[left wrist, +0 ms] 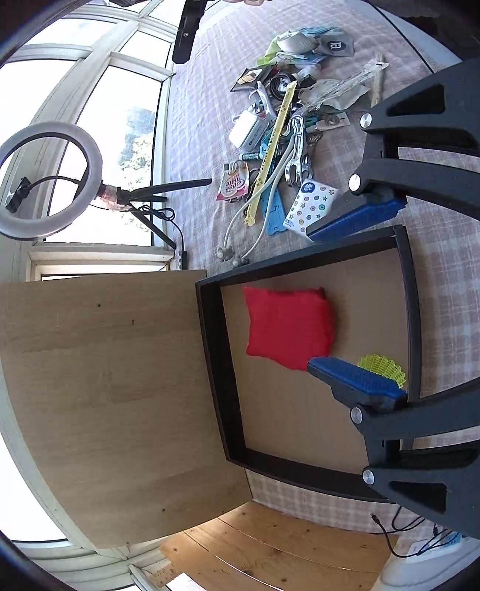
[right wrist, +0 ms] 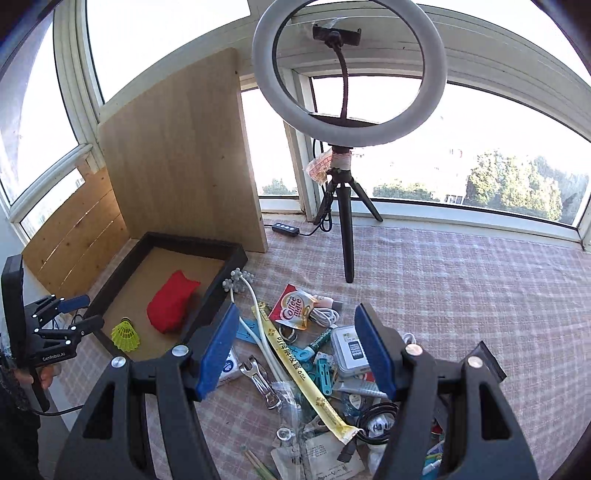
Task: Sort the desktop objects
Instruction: 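Withdraw both tools from the tray back toward the pile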
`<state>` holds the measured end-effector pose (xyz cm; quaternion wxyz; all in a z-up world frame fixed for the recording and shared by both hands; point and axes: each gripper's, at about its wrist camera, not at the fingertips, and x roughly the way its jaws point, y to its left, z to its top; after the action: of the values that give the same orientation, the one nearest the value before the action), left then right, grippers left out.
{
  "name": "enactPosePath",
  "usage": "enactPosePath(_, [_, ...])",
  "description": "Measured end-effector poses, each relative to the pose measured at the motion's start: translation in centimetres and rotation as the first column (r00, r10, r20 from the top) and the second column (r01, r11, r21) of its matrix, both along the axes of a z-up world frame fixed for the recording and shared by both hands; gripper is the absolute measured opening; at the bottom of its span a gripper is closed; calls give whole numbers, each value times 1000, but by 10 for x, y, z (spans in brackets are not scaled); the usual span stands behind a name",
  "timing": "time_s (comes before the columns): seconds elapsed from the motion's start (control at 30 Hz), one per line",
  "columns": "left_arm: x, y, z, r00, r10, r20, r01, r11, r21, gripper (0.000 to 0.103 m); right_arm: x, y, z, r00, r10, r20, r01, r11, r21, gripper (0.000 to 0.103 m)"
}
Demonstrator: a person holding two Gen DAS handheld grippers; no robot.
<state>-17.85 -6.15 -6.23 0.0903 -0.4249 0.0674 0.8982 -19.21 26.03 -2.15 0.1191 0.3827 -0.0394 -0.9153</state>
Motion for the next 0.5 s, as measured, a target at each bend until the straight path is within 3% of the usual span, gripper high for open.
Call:
enactPosePath(0.27, [-8,63,-20,980,-191,61,193,981,-25,63,1,56,-28,994,-73,76,72,997,22,69])
enactPosePath(0.5, [-12,94,-39,942,-317,115,326,943,-71,68,-10,53,-55,989,-19,149,9,998,63,70])
